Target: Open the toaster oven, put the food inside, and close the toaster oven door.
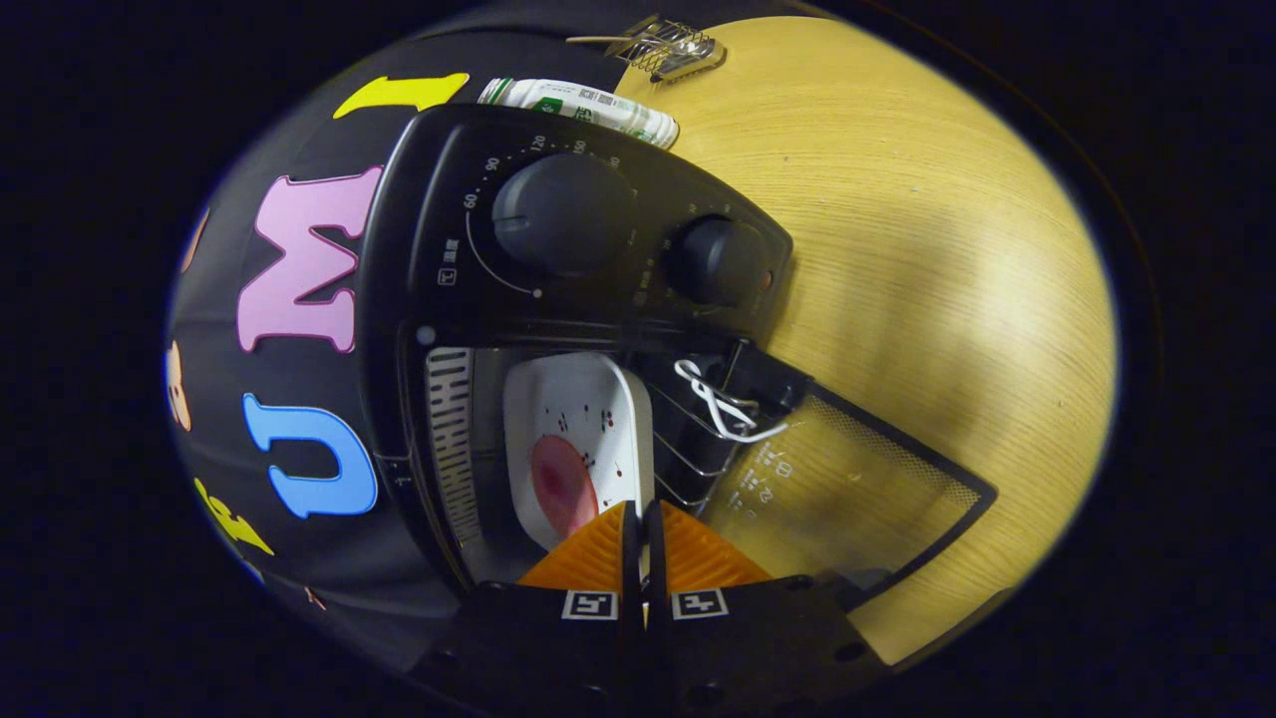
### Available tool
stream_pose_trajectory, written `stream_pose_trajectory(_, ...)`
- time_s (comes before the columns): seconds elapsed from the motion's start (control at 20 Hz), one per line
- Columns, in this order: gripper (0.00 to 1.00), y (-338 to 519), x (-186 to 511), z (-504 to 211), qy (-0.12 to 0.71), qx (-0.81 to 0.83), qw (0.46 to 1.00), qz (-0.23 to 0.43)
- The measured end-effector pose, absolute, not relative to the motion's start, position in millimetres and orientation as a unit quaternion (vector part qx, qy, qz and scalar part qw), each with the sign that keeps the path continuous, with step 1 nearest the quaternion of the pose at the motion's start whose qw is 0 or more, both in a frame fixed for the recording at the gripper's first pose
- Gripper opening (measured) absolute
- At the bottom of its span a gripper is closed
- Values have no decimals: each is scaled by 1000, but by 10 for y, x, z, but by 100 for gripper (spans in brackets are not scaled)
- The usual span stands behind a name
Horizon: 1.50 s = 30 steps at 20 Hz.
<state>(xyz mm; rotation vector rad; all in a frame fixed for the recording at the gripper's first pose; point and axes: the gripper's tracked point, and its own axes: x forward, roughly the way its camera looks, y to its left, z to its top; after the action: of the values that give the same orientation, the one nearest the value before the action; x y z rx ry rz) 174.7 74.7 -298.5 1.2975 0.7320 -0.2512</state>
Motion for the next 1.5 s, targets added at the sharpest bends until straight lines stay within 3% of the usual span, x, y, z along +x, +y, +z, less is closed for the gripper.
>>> stream_pose_trajectory(0.1,5,842,1823,-2974,328,590,732,-100)
stream_pose_trajectory(0.3,19,1073,1787,-2834,329,588,737,-49)
stream_pose_trajectory(0.35,31,1098,1720,-2803,334,578,743,-39)
stream_pose_trajectory(0.55,99,1226,1298,-2669,362,514,778,14)
stream_pose_trajectory(1.0,98,1071,598,-2289,328,238,909,96)
stream_pose_trajectory(1.2,98,988,407,-2397,332,115,932,89)
stream_pose_trajectory(1.5,99,903,218,-2899,386,8,921,48)
